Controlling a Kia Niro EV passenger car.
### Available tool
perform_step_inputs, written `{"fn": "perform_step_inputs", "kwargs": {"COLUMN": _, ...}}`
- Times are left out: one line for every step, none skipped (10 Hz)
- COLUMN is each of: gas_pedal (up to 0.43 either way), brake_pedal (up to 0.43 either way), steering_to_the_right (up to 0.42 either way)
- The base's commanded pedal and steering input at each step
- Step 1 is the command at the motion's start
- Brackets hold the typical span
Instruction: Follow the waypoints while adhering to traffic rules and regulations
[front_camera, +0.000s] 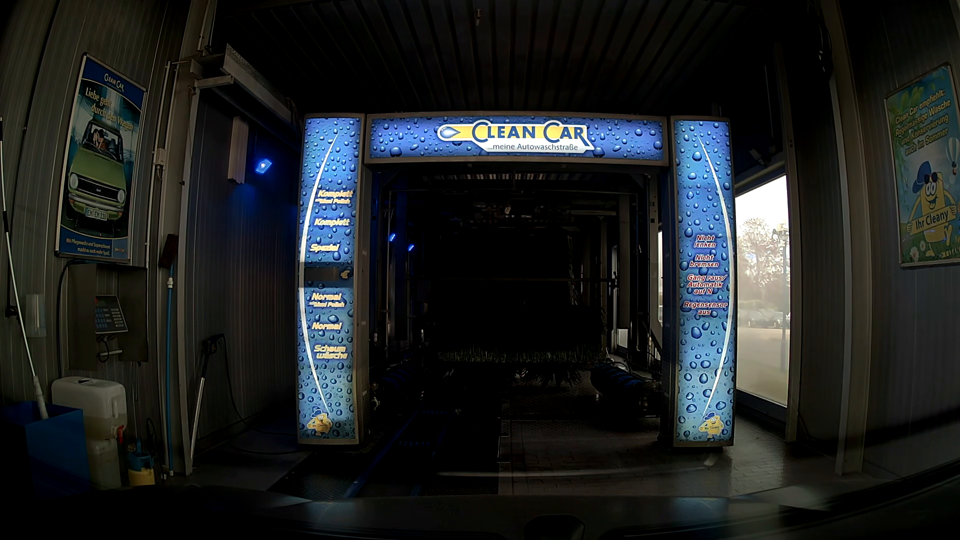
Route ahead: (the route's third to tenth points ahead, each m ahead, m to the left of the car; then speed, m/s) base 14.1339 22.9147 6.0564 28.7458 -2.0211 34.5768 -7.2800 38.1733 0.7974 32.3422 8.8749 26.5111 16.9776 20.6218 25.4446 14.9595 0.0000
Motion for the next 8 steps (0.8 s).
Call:
{"fn": "perform_step_inputs", "kwargs": {"gas_pedal": 0.000, "brake_pedal": 0.000, "steering_to_the_right": -0.015}}
{"fn": "perform_step_inputs", "kwargs": {"gas_pedal": 0.000, "brake_pedal": 0.006, "steering_to_the_right": -0.015}}
{"fn": "perform_step_inputs", "kwargs": {"gas_pedal": 0.000, "brake_pedal": 0.000, "steering_to_the_right": -0.014}}
{"fn": "perform_step_inputs", "kwargs": {"gas_pedal": 0.000, "brake_pedal": 0.000, "steering_to_the_right": -0.014}}
{"fn": "perform_step_inputs", "kwargs": {"gas_pedal": 0.000, "brake_pedal": 0.000, "steering_to_the_right": -0.014}}
{"fn": "perform_step_inputs", "kwargs": {"gas_pedal": 0.000, "brake_pedal": 0.000, "steering_to_the_right": -0.014}}
{"fn": "perform_step_inputs", "kwargs": {"gas_pedal": 0.000, "brake_pedal": 0.000, "steering_to_the_right": -0.014}}
{"fn": "perform_step_inputs", "kwargs": {"gas_pedal": 0.000, "brake_pedal": 0.006, "steering_to_the_right": -0.015}}
